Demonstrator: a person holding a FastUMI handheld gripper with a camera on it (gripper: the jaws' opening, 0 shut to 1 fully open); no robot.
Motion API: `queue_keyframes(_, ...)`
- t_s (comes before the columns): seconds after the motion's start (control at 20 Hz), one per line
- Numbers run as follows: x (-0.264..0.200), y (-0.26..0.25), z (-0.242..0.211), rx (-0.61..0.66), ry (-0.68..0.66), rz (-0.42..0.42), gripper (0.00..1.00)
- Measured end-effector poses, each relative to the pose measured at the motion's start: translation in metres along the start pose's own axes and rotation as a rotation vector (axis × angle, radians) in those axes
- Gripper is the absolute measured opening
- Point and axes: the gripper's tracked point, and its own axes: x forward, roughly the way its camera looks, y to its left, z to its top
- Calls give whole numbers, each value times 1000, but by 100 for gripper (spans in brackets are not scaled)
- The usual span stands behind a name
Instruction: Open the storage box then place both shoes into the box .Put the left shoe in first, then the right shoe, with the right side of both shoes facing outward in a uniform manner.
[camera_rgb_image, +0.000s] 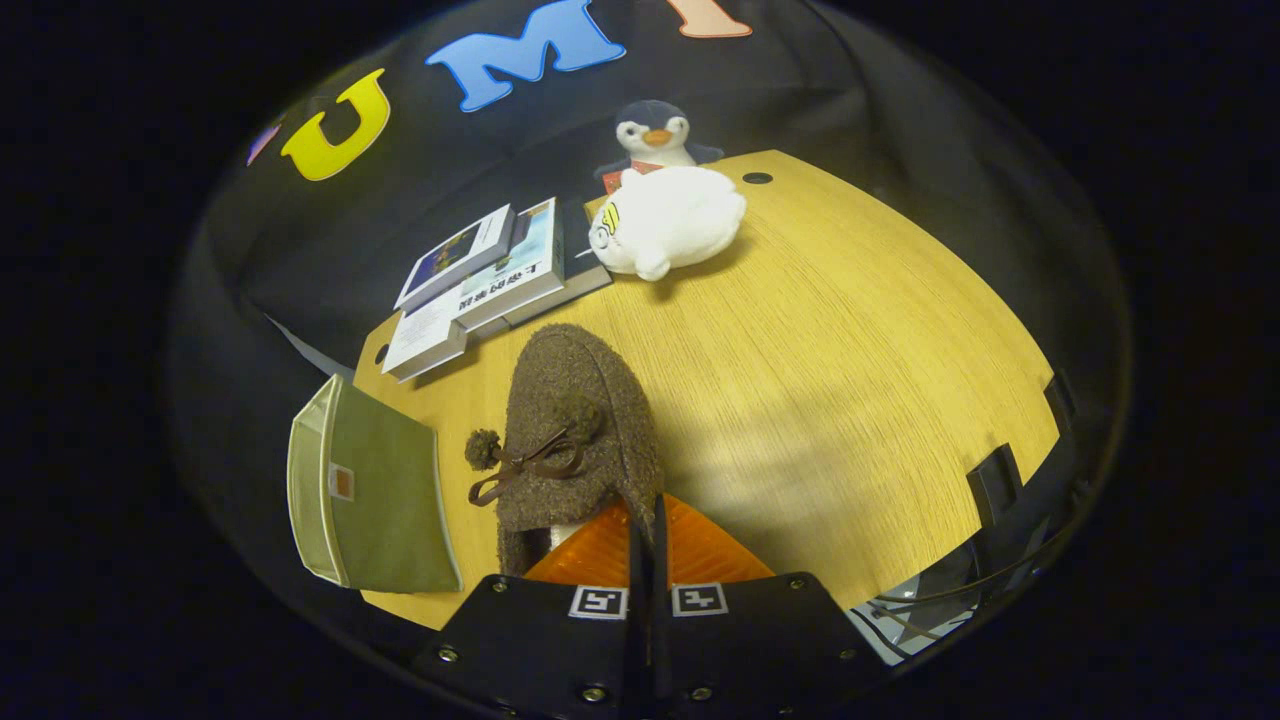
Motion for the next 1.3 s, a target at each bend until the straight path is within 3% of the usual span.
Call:
queue_keyframes(0.5,-26,84,16,-33,-38,77,2)
queue_keyframes(1.3,-26,218,9,-54,-36,221,2)
